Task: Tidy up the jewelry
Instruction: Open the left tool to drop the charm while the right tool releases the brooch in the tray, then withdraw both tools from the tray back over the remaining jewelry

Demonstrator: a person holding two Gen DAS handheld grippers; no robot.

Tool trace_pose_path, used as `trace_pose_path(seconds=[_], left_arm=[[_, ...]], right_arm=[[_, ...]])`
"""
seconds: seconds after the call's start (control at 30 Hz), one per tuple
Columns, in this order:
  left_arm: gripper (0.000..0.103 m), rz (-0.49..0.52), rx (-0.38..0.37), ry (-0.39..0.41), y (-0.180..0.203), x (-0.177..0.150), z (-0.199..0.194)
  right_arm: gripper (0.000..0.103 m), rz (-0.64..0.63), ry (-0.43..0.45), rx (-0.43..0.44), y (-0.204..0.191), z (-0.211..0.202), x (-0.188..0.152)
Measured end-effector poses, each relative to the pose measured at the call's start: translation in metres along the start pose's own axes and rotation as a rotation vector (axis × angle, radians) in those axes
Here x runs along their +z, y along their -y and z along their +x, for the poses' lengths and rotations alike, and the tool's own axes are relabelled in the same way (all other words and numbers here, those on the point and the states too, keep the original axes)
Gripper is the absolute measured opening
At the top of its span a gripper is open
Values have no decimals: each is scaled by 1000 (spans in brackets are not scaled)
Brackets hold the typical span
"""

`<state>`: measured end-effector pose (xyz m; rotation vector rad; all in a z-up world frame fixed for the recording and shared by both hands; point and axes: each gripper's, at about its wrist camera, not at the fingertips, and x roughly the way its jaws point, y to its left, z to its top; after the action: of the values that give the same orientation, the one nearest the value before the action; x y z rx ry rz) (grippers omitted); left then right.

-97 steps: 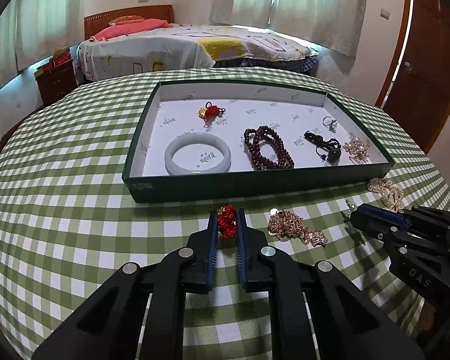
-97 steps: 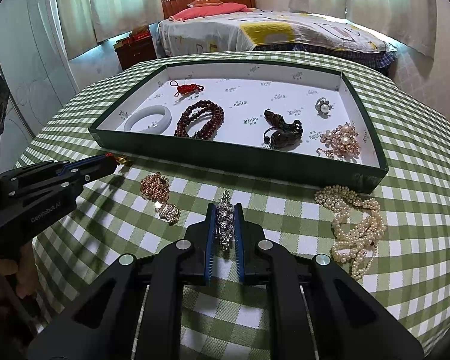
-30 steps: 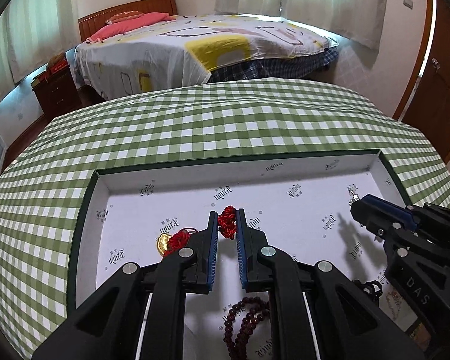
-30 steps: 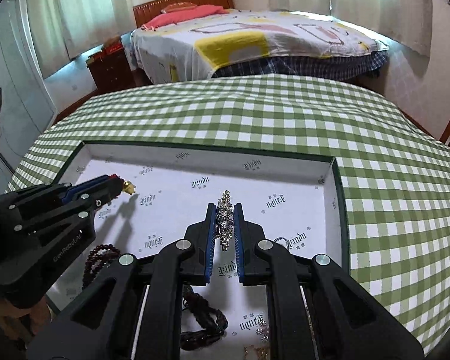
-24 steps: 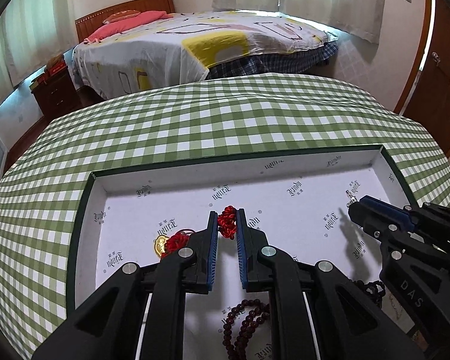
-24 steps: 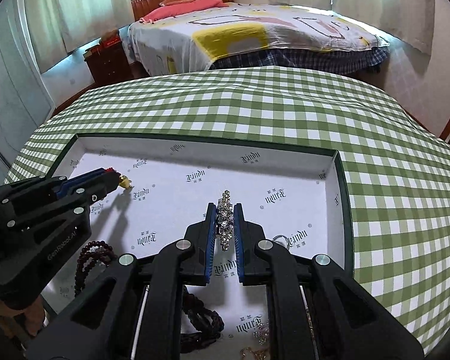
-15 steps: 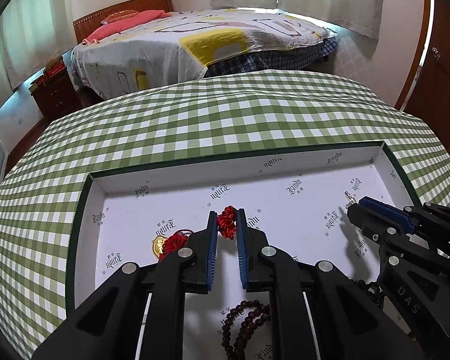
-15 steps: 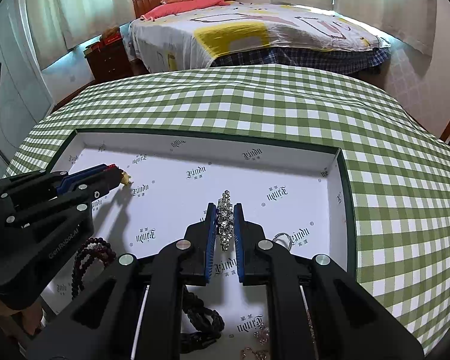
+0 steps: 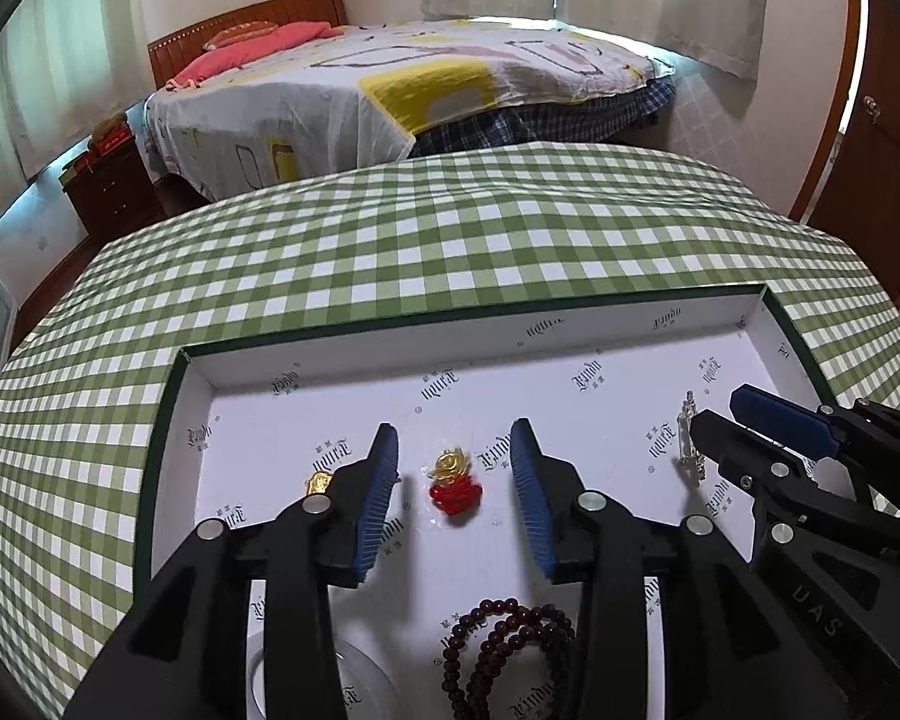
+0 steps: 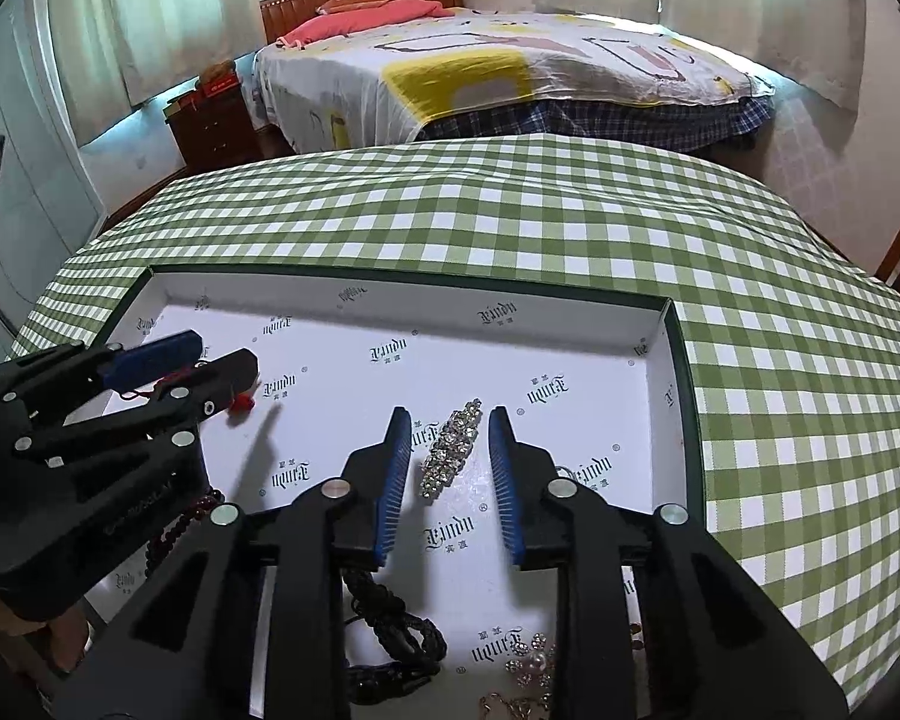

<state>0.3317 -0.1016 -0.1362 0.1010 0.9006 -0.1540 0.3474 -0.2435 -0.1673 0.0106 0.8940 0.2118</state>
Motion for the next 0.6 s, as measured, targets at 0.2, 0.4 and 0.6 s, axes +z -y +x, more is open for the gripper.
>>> trace_pose_path(seconds=[0.2,0.4,0.6], left_arm=[[53,5,6,17,2,-2,-4],[64,-5,12,54,1,-4,-13],[71,-6,42,89,2,-7,-25]], right_arm=[[40,9,30,-8,2,-9,-1],[50,9,59,-20,4,-19,-2],[58,21,88,-29,6,-32,-4]])
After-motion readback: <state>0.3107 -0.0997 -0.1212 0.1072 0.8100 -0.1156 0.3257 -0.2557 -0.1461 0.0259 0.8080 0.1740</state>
